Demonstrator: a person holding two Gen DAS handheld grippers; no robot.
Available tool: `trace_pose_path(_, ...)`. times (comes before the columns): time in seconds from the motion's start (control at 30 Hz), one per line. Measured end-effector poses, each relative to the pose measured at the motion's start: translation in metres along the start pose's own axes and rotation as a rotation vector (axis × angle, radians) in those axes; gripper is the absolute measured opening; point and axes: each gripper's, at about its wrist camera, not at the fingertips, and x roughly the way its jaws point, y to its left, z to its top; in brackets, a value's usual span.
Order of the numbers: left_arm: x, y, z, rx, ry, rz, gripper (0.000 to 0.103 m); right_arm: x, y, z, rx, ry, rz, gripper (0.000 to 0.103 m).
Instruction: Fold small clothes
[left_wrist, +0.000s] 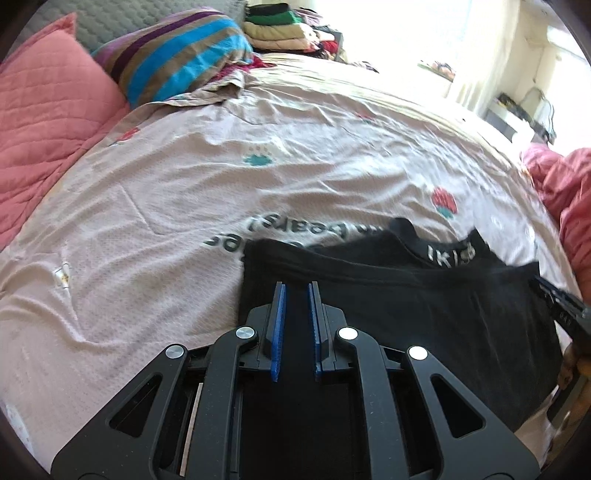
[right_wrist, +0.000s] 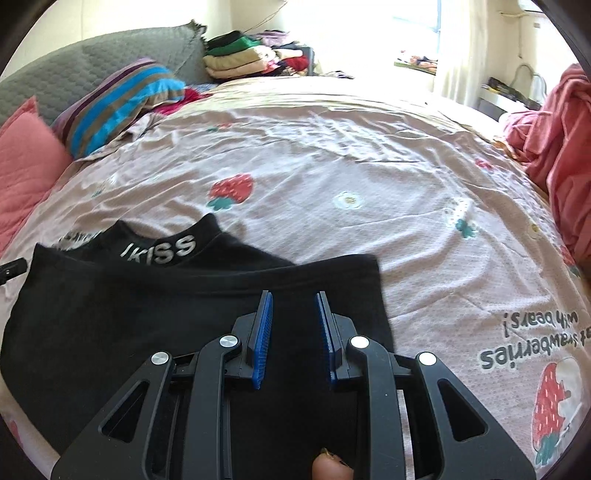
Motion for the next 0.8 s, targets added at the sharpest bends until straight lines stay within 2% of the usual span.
trace_pose_path(0.07,0.001,0.010,0.002,-0.030,0.004,0.003,0.009,-0.001,-0.007,0.000,0.014,-0.006,-0.019,0.023)
trace_pose_path(0.17,0.006,0.025,0.002,-0.079,0.021,-0.001,0.023,0.001,-0.021,0.000,0.038,0.007,-0.050,0.023)
trace_pose_path(0.23,0.011,0.031,0.001,-0.102,0.039,-0.021,0.037,0.003,-0.030,0.000,0.063,0.014,-0.053,0.025)
trace_pose_path(0.33,0.020,0.032,0.000,-0.096,0.057,-0.016,0.053,0.008,-0.039,-0.001,0.081,0.037,-0.046,0.034)
trace_pose_path(0.47,0.030,0.029,-0.002,-0.082,0.075,0.002,0.053,0.014,-0.044,-0.004,0.098,0.053,-0.024,0.036)
trace_pose_path(0.5,0.032,0.028,-0.003,-0.078,0.077,0.004,0.050,0.015,-0.045,-0.004,0.101,0.057,-0.019,0.031)
trace_pose_path(0.53,0.033,0.027,-0.003,-0.073,0.076,0.005,0.039,0.016,-0.045,-0.005,0.103,0.058,-0.008,0.024)
trace_pose_path(0.57,0.035,0.025,-0.004,-0.063,0.081,0.000,0.029,0.016,-0.044,-0.006,0.100,0.058,0.008,0.013)
trace_pose_path(0.6,0.036,0.020,-0.005,-0.040,0.090,-0.009,0.011,0.015,-0.044,-0.007,0.097,0.052,0.013,0.010)
trace_pose_path(0.7,0.030,0.007,-0.005,0.046,0.072,0.037,0.005,0.005,-0.041,-0.007,0.086,0.015,0.019,0.007)
trace_pose_path(0.8,0.017,0.007,0.002,0.043,0.034,0.033,0.004,-0.009,-0.046,-0.005,0.103,-0.029,0.029,0.006)
